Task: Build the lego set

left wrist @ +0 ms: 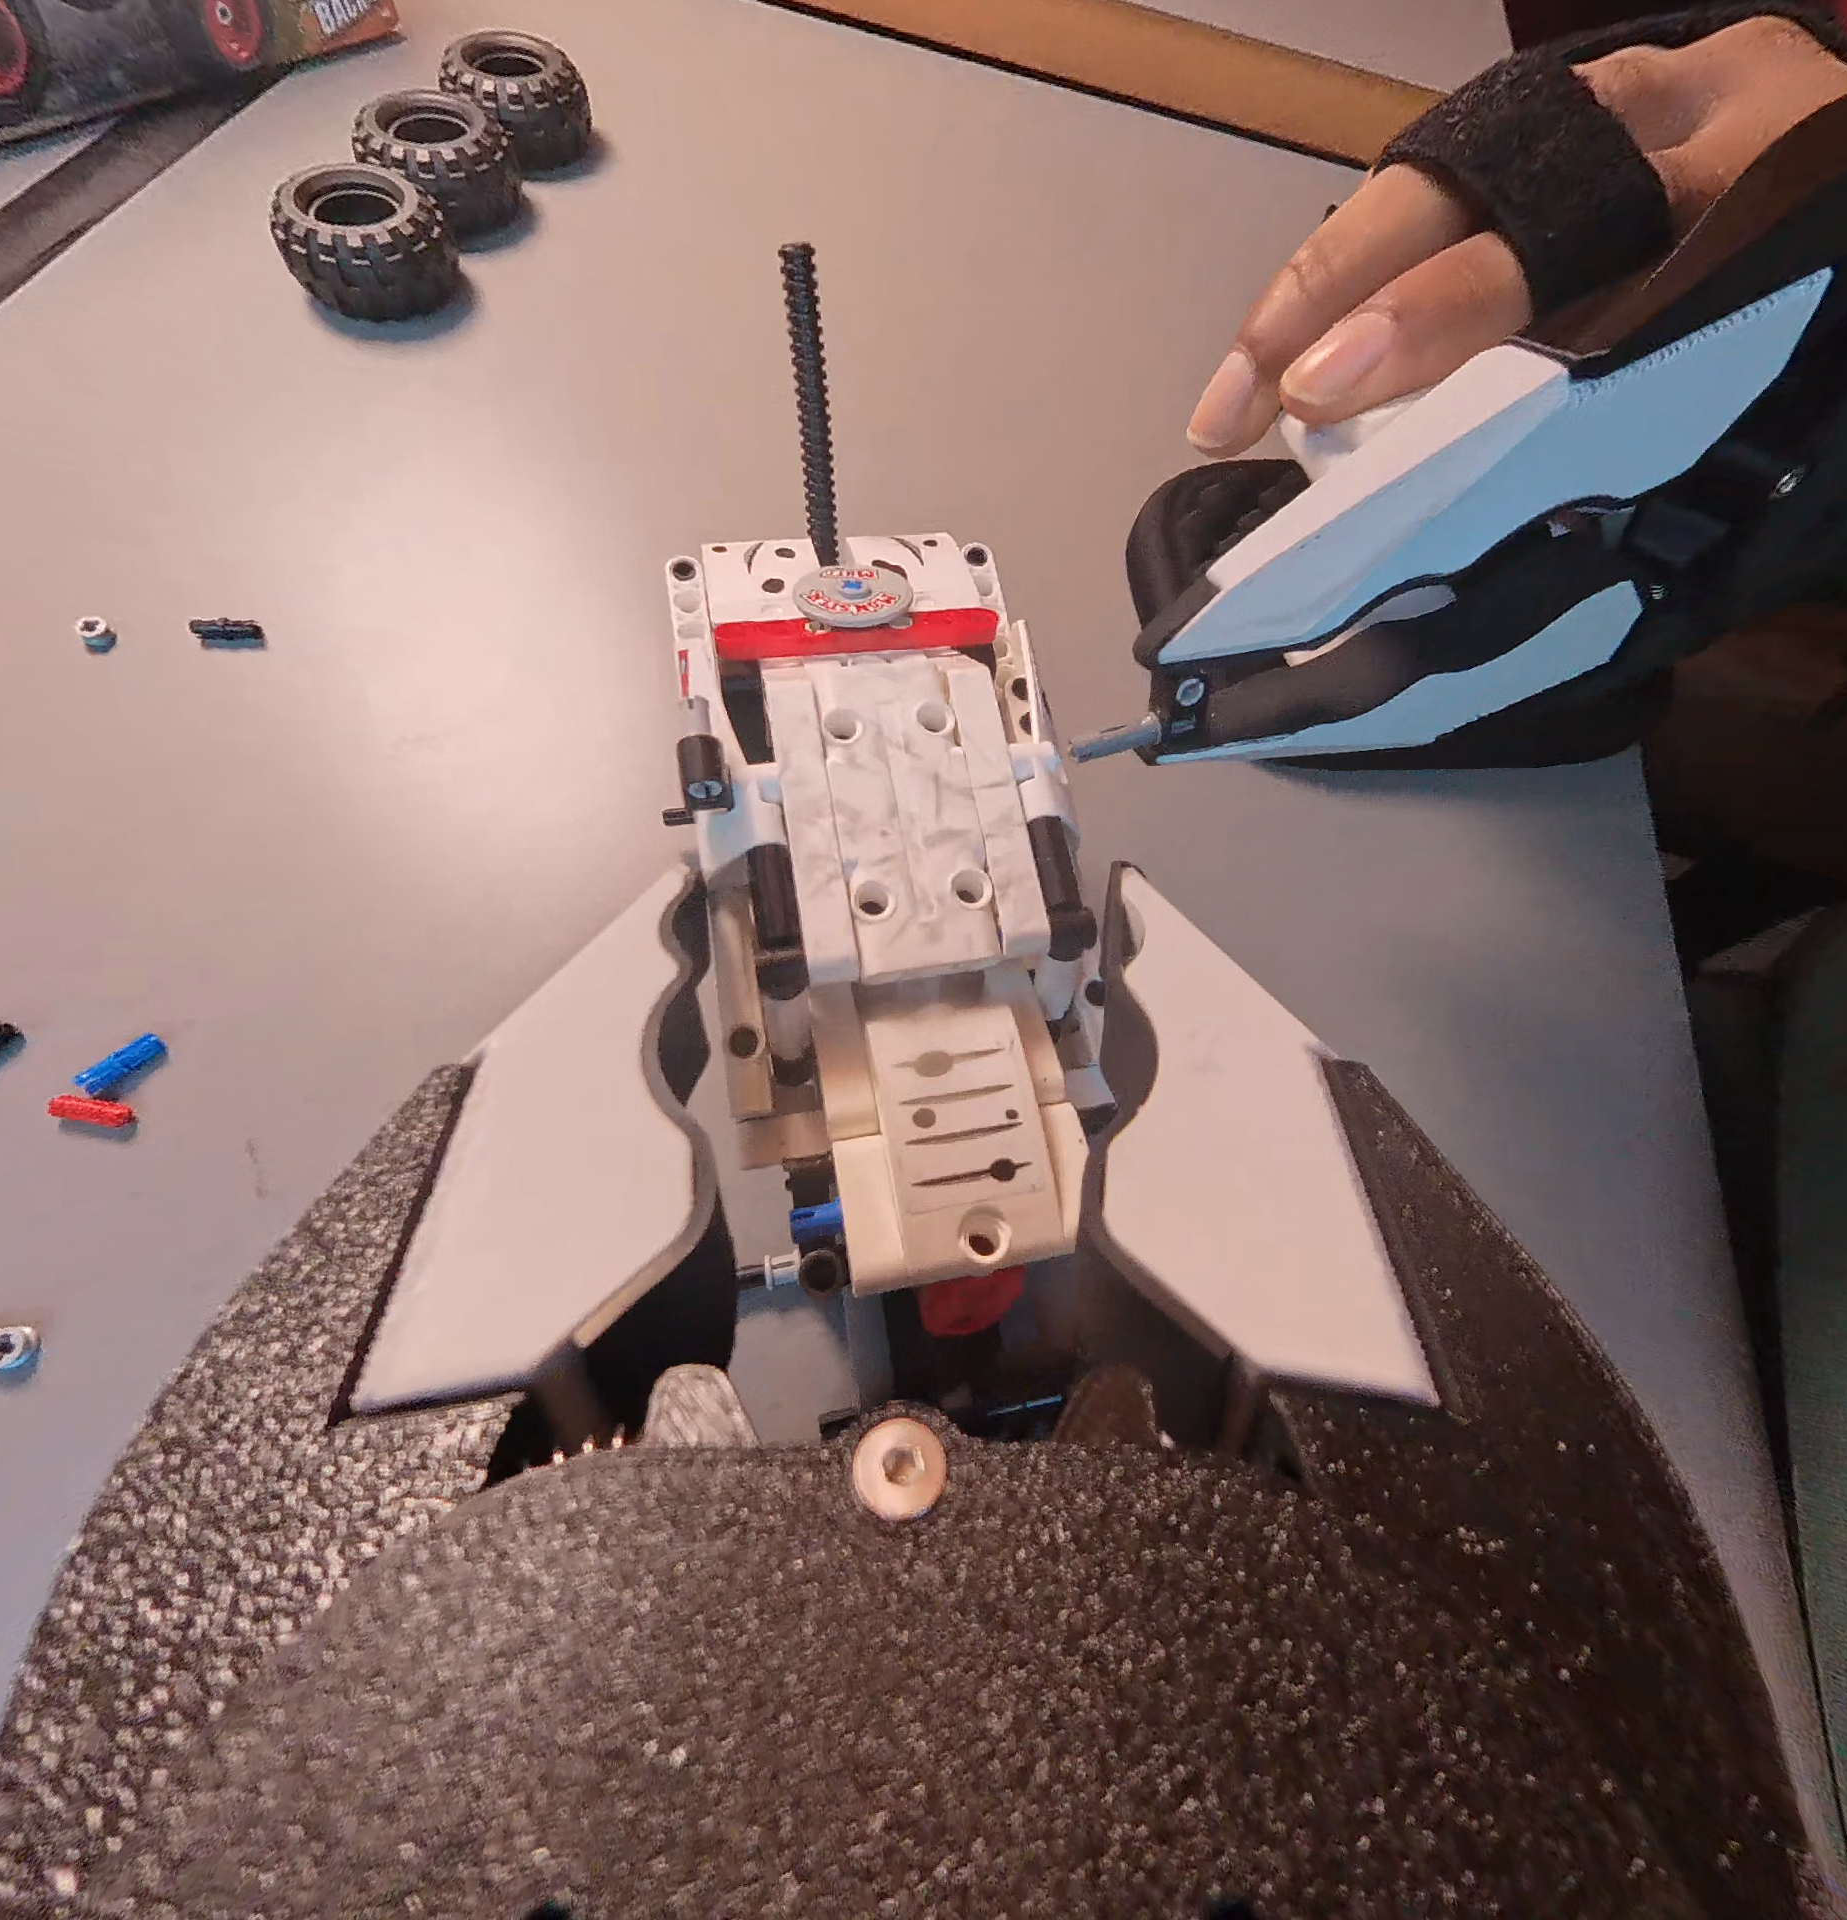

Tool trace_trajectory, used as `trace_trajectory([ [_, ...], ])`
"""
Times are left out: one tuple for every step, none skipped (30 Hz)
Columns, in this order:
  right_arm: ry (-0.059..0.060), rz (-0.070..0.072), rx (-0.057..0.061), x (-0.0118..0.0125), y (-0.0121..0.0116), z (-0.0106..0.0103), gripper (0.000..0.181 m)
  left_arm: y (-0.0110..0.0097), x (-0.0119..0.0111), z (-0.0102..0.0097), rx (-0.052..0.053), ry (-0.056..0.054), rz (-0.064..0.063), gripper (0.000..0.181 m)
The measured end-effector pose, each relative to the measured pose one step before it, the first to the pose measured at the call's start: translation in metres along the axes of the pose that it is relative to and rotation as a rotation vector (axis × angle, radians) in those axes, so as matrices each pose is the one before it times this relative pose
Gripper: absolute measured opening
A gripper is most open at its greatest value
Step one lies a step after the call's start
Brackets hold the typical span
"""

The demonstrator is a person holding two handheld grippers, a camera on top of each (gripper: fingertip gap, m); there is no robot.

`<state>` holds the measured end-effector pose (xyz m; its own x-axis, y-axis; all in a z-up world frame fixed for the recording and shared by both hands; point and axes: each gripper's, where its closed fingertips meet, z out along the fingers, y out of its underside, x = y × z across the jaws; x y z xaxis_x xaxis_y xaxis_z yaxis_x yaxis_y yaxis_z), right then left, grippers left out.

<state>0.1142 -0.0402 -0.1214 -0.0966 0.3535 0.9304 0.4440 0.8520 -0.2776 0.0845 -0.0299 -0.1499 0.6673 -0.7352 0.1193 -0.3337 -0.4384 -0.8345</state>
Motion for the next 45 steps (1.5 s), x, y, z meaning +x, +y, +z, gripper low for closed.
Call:
trace_trajectory([
  [0.0007,0.0007,-0.0039,-0.00125,0.00008,0.00064,0.014,-0.00016,-0.00025,0.0002,0.0016,-0.0009,-0.0097,0.074],
  [0.0038,0.0013,-0.006,-0.0007,0.00019,0.00049,0.014,-0.00029,-0.0001,-0.0004,-0.0008,0.0037,-0.0146,0.073],
  [0.0104,-0.002,-0.0128,0.00002,0.00111,0.00092,0.014,0.00014,-0.00004,-0.00004,-0.0007,0.0008,-0.004,0.073],
  [0.0091,-0.0033,-0.0096,-0.00003,0.00065,0.0008,0.014,-0.0001,0.00004,0.00013,0.0002,-0.0018,-0.0041,0.073],
  [0.0066,0.0002,-0.0081,-0.00007,0.00012,0.00056,0.014,0.00012,0.00016,0.00019,-0.0015,-0.0032,-0.0009,0.073],
  [0.0057,0.0016,-0.0032,-0.00029,-0.00067,0.00015,0.014,0.00002,-0.00008,0.00005,-0.0019,-0.002,-0.0029,0.073],
  [0.0065,-0.003,-0.0066,-0.00049,-0.00015,0.00031,0.014,-0.00007,0.00007,0.00019,-0.0006,-0.0014,-0.0038,0.073],
  [0.0095,-0.0093,-0.0046,-0.00006,-0.00057,0.00006,0.014,0.00003,-0.00005,0.00005,0.0007,-0.0021,-0.0027,0.073],
  [0.0073,-0.0083,-0.008,0.00005,-0.00038,-0.00004,0.014,-0.00002,-0.00007,0.00005,0.0014,-0.0028,-0.0028,0.073],
  [0.0068,-0.0077,-0.008,0.00005,-0.00043,-0.00008,0.014,-0.00001,0.00012,0.00014,0.0014,-0.0033,-0.0015,0.073],
  [0.0091,-0.0118,-0.0092,0.00007,-0.00022,-0.00013,0.014,0.00003,0.00007,0.00014,0.0007,-0.0035,-0.0023,0.073],
  [0.0119,-0.0157,-0.0057,0.00014,-0.00036,-0.00023,0.014,0.00008,0.00015,0.00007,-0.0004,-0.0027,-0.0006,0.073],
  [0.018,-0.0136,-0.0054,0.00079,0.00007,-0.00007,0.014,-0.00002,0.00038,0.00021,-0.0013,-0.0018,0.0001,0.073],
  [0.0113,-0.0084,0.0051,-0.00017,-0.00066,-0.00021,0.014,0.00003,0.0001,0.00008,-0.0002,-0.0022,-0.0009,0.073],
  [0.0101,-0.0081,0.0041,-0.00018,0.00018,0.00001,0.014,0.00007,-0.00005,-0.00004,0.0005,-0.0004,-0.0024,0.073],
  [0.0054,-0.0079,0.0006,-0.00023,0.00097,0.00014,0.014,-0.00005,-0.00019,-0.00008,0.0023,0.0015,-0.0038,0.073],
  [0.0021,-0.0078,0.0023,-0.00012,0.00068,0.00009,0.014,0.00005,0.00002,-0.00009,0.0019,0.002,-0.0018,0.073],
  [0.0012,-0.0083,0.0025,0.00007,0.00059,0.00006,0.014,0.00009,-0.0001,-0.00004,-0.0006,-0.0001,0.0012,0.073],
  [0.0027,-0.0089,0.0047,0.00007,0.00018,0.00005,0.014,0.00004,0.00004,0.00003,-0.0015,-0.001,0.0006,0.073],
  [0.0052,-0.0096,0.0055,0.00007,0.00017,0.00006,0.014,0.0,-0.00009,-0.00001,-0.0011,-0.0003,0.0009,0.073],
  [0.0065,-0.0076,0.0046,-0.00008,0.0002,0.00019,0.014,0.00002,-0.00015,0.00002,0.0001,0.0006,-0.0029,0.073],
  [0.0061,-0.0011,0.0,0.00017,0.00009,0.00031,0.014,-0.0001,-0.00028,-0.00009,0.0009,-0.0011,-0.004,0.073],
  [0.0049,0.0024,-0.006,0.00022,0.00007,0.00064,0.014,-0.00008,-0.00058,-0.00001,0.0013,-0.0034,-0.0048,0.073],
  [0.0059,0.0022,-0.0039,0.00019,-0.00055,0.00038,0.013,-0.0001,-0.00034,0.00003,0.0006,-0.0031,-0.0032,0.073],
  [0.0094,0.0039,-0.0057,0.0002,0.00001,0.00043,0.013,-0.00005,-0.00054,-0.00002,0.0001,-0.0036,-0.0035,0.073],
  [0.0114,0.0039,-0.0058,0.0001,0.00098,0.0005,0.013,-0.0001,-0.00049,0.00005,0.0007,-0.0046,-0.0023,0.073],
  [0.0121,0.0023,-0.0027,0.00031,0.00152,0.00025,0.013,0.00002,-0.00019,0.00001,0.0,-0.0033,-0.0019,0.073],
  [0.0047,0.0072,0.0059,-0.00011,0.00039,-0.00015,0.013,0.00011,-0.00002,0.00005,-0.0022,-0.0025,-0.0004,0.073],
  [0.0064,0.0031,0.0058,0.00006,-0.00001,0.00005,0.013,-0.00008,0.00002,0.00008,-0.0017,-0.0025,-0.0018,0.073],
  [0.007,-0.0037,0.0051,-0.00011,-0.00022,0.00013,0.013,0.00001,-0.00016,-0.00004,0.0003,-0.0021,-0.001,0.073],
  [0.0044,-0.0009,0.0036,0.00008,0.00021,0.00041,0.013,-0.00001,-0.00028,-0.00007,0.0021,0.0004,-0.0028,0.073],
  [0.0017,-0.0006,0.0056,0.00009,-0.00008,0.00044,0.013,-0.00016,-0.00024,-0.00017,0.0019,0.0034,-0.0051,0.073],
  [0.0009,-0.0057,0.0069,0.00017,-0.00069,0.00051,0.013,-0.00003,-0.00021,-0.00004,0.0002,0.0025,-0.0032,0.073],
  [-0.0008,-0.0093,0.0124,-0.00025,-0.00147,0.0004,0.013,0.00004,-0.00008,-0.00005,-0.0025,-0.0003,0.0012,0.073],
  [-0.0028,-0.0111,0.0185,-0.00034,-0.00161,0.00008,0.013,0.00016,0.0002,0.00012,-0.0023,-0.0017,0.0031,0.073],
  [-0.0021,-0.0074,0.0167,-0.00019,-0.00039,0.00012,0.013,0.00003,0.00002,-0.00002,-0.0007,-0.0014,0.0021,0.073],
  [-0.0009,-0.0025,0.0147,0.0,0.0005,-0.00006,0.013,-0.00002,-0.00007,-0.00006,0.0012,0.0013,-0.0016,0.073],
  [-0.0028,0.0048,0.0147,0.00001,0.0004,-0.00013,0.013,0.00003,0.00004,0.0,0.0013,0.0029,-0.0003,0.073],
  [-0.0045,0.0029,0.0182,-0.00037,-0.00074,-0.00043,0.013,0.00017,0.00034,0.0,-0.0001,0.0025,0.0028,0.073],
  [0.0004,-0.0053,0.0149,-0.00015,-0.00064,-0.00009,0.013,0.00014,0.00032,-0.00001,-0.0005,0.0004,0.0021,0.073],
  [0.0021,0.0005,0.0145,-0.00014,-0.00079,0.0,0.013,0.00004,0.00012,-0.00013,0.0006,0.0008,0.0007,0.073],
  [0.0044,0.0,0.0111,0.00004,-0.00024,0.00011,0.013,-0.00007,0.0,0.00001,0.0013,0.0014,-0.0014,0.073],
  [0.005,-0.0016,0.0075,0.0002,-0.00019,0.0002,0.013,-0.00011,-0.00008,-0.00015,0.002,0.0028,-0.0026,0.073],
  [0.0041,-0.0025,0.0078,0.00005,-0.00097,0.00015,0.013,0.0,0.00015,-0.00006,0.0016,0.0045,-0.0017,0.073],
  [0.0036,-0.0024,0.0084,-0.00003,-0.00102,0.0001,0.013,0.00001,0.0003,-0.00019,0.0013,0.005,-0.0016,0.073],
])
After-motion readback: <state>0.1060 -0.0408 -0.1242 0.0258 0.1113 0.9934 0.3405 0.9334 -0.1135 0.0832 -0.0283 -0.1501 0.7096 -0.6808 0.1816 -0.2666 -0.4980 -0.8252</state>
